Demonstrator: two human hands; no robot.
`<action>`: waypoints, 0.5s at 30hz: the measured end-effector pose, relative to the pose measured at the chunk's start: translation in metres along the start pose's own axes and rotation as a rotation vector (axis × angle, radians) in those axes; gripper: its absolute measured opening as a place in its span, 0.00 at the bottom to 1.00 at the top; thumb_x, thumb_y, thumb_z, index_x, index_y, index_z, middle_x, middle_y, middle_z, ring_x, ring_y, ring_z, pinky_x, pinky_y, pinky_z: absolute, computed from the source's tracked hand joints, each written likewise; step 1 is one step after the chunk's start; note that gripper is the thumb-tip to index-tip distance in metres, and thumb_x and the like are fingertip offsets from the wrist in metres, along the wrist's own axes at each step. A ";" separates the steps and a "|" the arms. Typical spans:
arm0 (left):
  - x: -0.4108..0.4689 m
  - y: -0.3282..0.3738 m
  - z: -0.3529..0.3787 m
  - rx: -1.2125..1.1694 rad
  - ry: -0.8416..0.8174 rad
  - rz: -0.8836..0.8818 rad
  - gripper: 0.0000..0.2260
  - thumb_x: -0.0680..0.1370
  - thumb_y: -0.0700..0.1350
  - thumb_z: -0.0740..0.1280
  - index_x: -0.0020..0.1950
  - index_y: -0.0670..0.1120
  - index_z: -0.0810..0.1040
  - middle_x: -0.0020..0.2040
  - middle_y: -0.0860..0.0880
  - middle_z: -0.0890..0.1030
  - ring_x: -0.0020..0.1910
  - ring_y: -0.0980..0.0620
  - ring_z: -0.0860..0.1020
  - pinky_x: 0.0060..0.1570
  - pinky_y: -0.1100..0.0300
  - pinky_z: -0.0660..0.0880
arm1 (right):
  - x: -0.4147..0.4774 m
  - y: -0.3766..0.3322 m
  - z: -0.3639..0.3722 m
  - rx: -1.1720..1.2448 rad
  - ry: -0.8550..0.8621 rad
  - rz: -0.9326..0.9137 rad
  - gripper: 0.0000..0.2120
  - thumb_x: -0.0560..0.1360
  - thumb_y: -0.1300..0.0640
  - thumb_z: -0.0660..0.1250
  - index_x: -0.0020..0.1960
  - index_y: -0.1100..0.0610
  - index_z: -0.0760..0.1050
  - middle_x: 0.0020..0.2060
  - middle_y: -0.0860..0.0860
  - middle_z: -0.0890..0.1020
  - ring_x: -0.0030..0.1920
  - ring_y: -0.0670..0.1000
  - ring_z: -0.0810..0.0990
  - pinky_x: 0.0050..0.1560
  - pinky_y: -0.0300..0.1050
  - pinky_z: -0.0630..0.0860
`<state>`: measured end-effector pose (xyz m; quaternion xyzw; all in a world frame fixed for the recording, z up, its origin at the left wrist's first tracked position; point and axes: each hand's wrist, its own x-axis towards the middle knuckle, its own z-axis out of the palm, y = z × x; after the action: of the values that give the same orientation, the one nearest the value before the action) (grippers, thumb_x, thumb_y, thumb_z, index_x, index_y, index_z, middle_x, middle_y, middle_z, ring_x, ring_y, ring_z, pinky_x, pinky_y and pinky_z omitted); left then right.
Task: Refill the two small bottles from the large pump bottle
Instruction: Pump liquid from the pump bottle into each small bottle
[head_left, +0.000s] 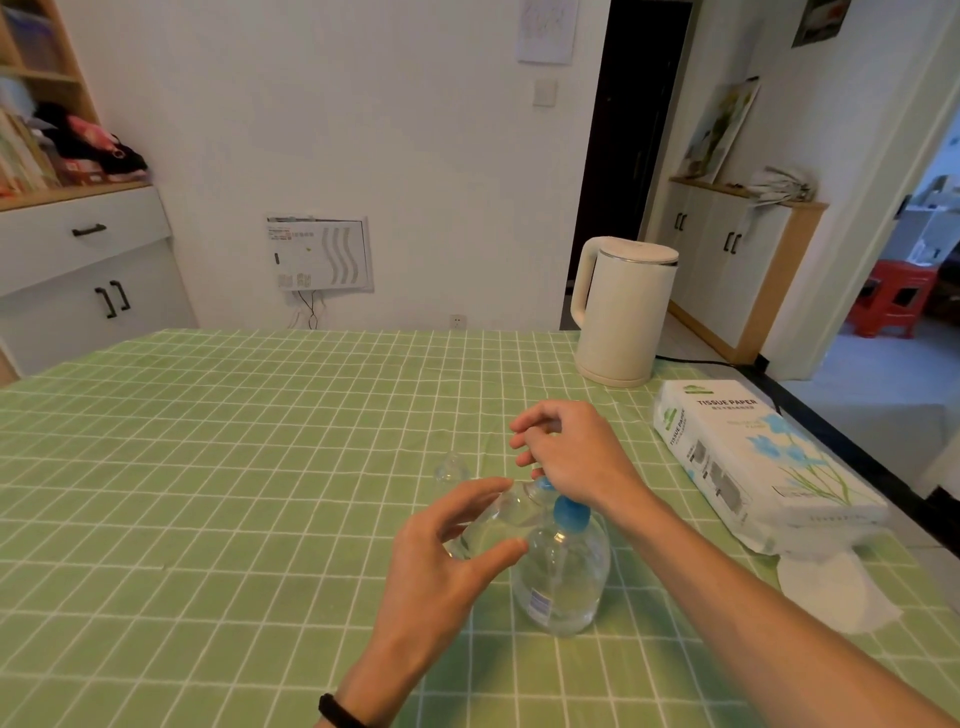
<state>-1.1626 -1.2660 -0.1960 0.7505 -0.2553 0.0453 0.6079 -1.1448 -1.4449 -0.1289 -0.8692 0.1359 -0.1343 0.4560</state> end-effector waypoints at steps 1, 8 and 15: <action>0.000 -0.001 0.000 -0.003 -0.002 0.003 0.21 0.71 0.44 0.82 0.61 0.60 0.84 0.55 0.64 0.87 0.58 0.64 0.84 0.58 0.70 0.76 | 0.000 0.002 0.000 0.031 -0.002 0.019 0.12 0.82 0.64 0.63 0.49 0.52 0.82 0.42 0.47 0.87 0.39 0.45 0.87 0.42 0.44 0.84; -0.001 -0.010 0.004 -0.012 0.006 -0.008 0.22 0.70 0.43 0.82 0.61 0.58 0.85 0.56 0.63 0.87 0.58 0.64 0.84 0.58 0.74 0.74 | -0.001 0.008 0.003 0.050 -0.009 0.041 0.15 0.80 0.66 0.60 0.49 0.54 0.83 0.42 0.48 0.88 0.39 0.44 0.87 0.42 0.40 0.82; -0.001 -0.007 0.004 -0.014 0.007 -0.012 0.22 0.70 0.43 0.82 0.61 0.57 0.85 0.55 0.63 0.87 0.58 0.63 0.84 0.57 0.74 0.74 | -0.004 0.006 0.001 0.031 -0.011 0.056 0.13 0.80 0.64 0.61 0.48 0.52 0.83 0.42 0.47 0.88 0.40 0.45 0.87 0.42 0.39 0.81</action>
<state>-1.1614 -1.2688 -0.2037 0.7475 -0.2490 0.0424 0.6144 -1.1487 -1.4458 -0.1347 -0.8587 0.1558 -0.1189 0.4736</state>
